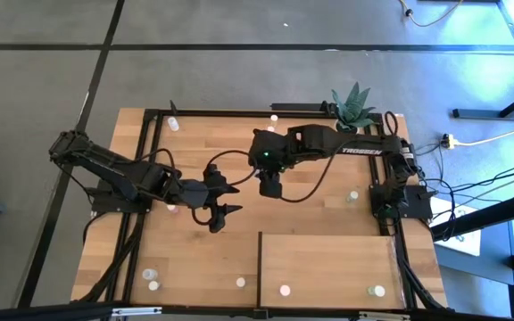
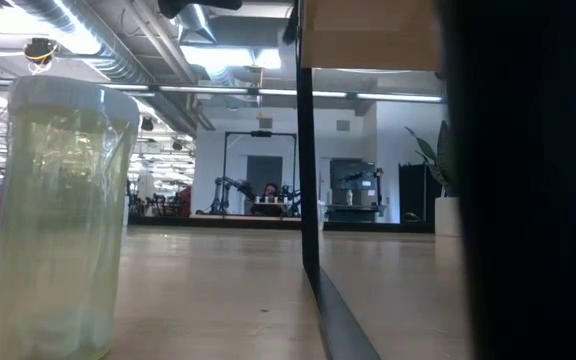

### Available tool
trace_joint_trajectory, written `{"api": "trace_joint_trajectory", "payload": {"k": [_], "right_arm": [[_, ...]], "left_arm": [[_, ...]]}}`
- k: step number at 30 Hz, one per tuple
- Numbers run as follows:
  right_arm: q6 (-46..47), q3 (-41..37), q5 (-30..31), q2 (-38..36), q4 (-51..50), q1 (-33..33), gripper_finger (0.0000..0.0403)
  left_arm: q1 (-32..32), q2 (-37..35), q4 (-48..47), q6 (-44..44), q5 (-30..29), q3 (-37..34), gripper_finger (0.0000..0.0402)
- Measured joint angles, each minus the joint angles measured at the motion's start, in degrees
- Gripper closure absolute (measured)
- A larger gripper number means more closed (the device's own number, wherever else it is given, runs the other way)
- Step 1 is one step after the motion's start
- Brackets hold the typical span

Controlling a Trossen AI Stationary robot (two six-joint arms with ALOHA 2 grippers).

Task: Pick and place medicine bottles onto shelf by color
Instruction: Put the bottom right transparent pill bottle on the shelf

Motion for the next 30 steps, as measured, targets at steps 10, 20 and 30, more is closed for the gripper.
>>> {"api": "trace_joint_trajectory", "payload": {"k": [10,20,30], "right_arm": [[-0.07,12.97,0.00,0.00,-15.65,2.87,0.0252],[2.62,20.38,0.63,-2.89,-26.37,5.16,0.0251],[9.51,14.15,3.93,-11.84,-27.55,9.68,0.0247]], "left_arm": [[0.02,0.00,0.00,-0.04,-0.02,0.00,0.0173],[0.04,-0.02,0.06,-0.04,-0.02,0.00,0.0173],[0.09,-0.02,2.30,3.60,-0.02,0.00,0.0173]]}}
